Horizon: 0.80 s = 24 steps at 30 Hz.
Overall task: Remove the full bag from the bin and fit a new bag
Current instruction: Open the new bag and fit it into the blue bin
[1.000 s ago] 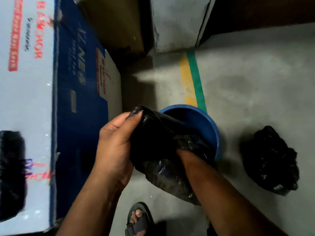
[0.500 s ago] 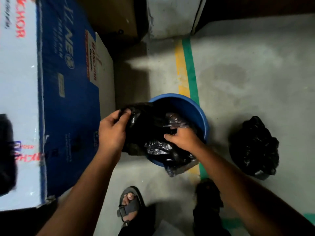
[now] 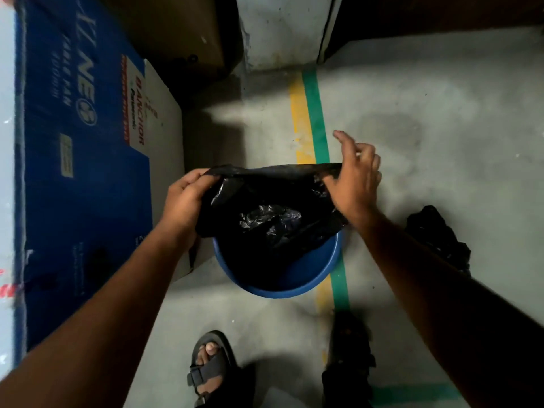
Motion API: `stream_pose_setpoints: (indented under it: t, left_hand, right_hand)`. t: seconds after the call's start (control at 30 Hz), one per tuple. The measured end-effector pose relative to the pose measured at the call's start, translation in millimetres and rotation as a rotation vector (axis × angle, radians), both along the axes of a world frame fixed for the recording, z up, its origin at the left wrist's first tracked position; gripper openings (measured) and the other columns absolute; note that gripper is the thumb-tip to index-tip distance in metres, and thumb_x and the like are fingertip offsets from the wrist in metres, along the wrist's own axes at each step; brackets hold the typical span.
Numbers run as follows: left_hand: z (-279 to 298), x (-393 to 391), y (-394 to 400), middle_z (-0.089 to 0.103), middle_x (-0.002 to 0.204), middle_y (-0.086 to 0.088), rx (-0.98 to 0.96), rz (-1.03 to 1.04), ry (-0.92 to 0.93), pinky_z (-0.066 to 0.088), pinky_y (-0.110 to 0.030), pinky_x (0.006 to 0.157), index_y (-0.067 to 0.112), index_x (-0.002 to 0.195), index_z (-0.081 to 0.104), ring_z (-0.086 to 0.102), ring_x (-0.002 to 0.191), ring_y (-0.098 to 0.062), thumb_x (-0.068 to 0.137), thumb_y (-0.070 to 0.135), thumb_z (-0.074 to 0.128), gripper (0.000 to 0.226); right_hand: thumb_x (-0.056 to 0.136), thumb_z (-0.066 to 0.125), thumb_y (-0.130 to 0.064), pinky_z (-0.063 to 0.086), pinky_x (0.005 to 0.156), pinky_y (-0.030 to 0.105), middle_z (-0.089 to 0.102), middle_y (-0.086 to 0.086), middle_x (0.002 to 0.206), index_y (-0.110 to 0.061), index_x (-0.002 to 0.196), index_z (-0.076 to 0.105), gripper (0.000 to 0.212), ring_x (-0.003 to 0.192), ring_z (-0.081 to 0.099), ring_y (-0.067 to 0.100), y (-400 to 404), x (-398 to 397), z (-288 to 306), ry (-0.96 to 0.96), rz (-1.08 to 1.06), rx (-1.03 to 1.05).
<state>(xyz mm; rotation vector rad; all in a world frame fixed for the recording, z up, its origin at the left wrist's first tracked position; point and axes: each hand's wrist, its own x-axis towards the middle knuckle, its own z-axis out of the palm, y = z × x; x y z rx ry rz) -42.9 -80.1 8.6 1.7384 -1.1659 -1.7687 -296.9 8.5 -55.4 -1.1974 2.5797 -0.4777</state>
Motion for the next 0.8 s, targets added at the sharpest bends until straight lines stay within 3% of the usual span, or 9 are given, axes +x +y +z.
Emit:
stream_pose_setpoints:
  t: [0.1,0.17,0.23,0.3,0.37,0.43,0.53,0.67,0.8]
  left_hand:
    - [-11,6,-13,0.064,0.12,-0.027,0.029,-0.1,0.025,0.053,-0.034,0.083,0.0,0.119,0.064,0.067,0.096,-0.027,0.089,0.016,0.061,0.034]
    - [-14,12,-23,0.06,0.123,-0.03,0.158,-0.105,0.073,0.052,-0.034,0.082,0.0,0.122,0.061,0.065,0.095,-0.03,0.086,0.02,0.063,0.042]
    - [-12,16,-31,0.066,0.112,-0.023,0.289,-0.092,0.087,0.056,-0.031,0.074,0.005,0.114,0.066,0.068,0.083,-0.025,0.088,0.026,0.061,0.034]
    - [-18,21,-38,0.074,0.086,-0.009,0.406,-0.052,0.098,0.058,-0.028,0.063,0.014,0.088,0.076,0.07,0.068,-0.019,0.093,0.032,0.053,0.03]
    - [-26,22,-41,0.072,0.069,-0.002,0.46,0.005,0.092,0.058,-0.027,0.055,0.016,0.07,0.076,0.069,0.057,-0.016,0.094,0.034,0.049,0.04]
    - [-34,18,-44,0.071,0.068,-0.002,0.491,0.076,0.093,0.059,-0.027,0.054,0.016,0.078,0.069,0.069,0.054,-0.017,0.094,0.037,0.05,0.032]
    - [-55,6,-47,0.074,0.071,-0.003,0.511,0.19,0.106,0.058,-0.029,0.061,0.017,0.089,0.066,0.072,0.059,-0.02,0.096,0.047,0.047,0.036]
    - [-74,-10,-39,0.075,0.07,-0.008,0.524,0.268,0.061,0.054,-0.034,0.056,0.014,0.095,0.066,0.072,0.056,-0.023,0.096,0.052,0.046,0.043]
    - [-77,-2,-32,0.072,0.079,-0.014,0.47,0.301,-0.117,0.052,-0.028,0.036,0.009,0.095,0.064,0.066,0.04,-0.018,0.088,0.035,0.068,0.027]
  right_hand:
    - [0.082,0.071,-0.03,0.05,0.07,0.022,0.07,0.002,0.083,-0.026,0.1,0.07,0.019,0.078,0.066,0.017,-1,-28,-14,-0.33,0.171,0.039]
    - [0.081,0.074,-0.028,0.043,0.063,0.014,0.067,-0.002,0.069,-0.021,0.084,0.073,0.008,0.064,0.06,0.008,-4,-40,-12,-0.473,0.174,0.041]
    - [0.084,0.07,-0.013,0.048,0.07,0.02,0.069,-0.002,0.069,-0.015,0.082,0.069,0.003,0.064,0.062,0.006,-8,-51,1,-0.853,0.078,0.058]
    - [0.092,0.059,-0.009,0.056,0.066,0.025,0.073,0.002,0.072,-0.008,0.088,0.066,0.009,0.064,0.069,0.011,-8,-65,12,-1.321,-0.021,0.197]
    - [0.094,0.052,-0.014,0.06,0.07,0.029,0.075,0.01,0.086,-0.004,0.099,0.067,0.018,0.073,0.073,0.018,-7,-73,14,-1.497,-0.057,0.302]
    - [0.091,0.054,-0.019,0.06,0.079,0.034,0.073,0.016,0.104,0.0,0.115,0.064,0.032,0.089,0.072,0.024,-8,-73,3,-1.57,-0.129,0.299]
    - [0.091,0.059,-0.027,0.057,0.089,0.042,0.064,0.018,0.119,0.001,0.129,0.056,0.047,0.098,0.065,0.029,-21,-58,-28,-1.565,-0.352,0.186]
    - [0.092,0.062,-0.031,0.056,0.086,0.053,0.068,0.018,0.094,-0.005,0.097,0.069,0.027,0.073,0.066,0.028,-30,-31,-58,-1.303,-0.553,0.105]
    - [0.089,0.066,-0.031,0.052,0.077,0.028,0.068,0.01,0.081,-0.011,0.069,0.062,0.028,0.071,0.061,0.022,-14,-27,-65,-0.713,-0.248,0.29]
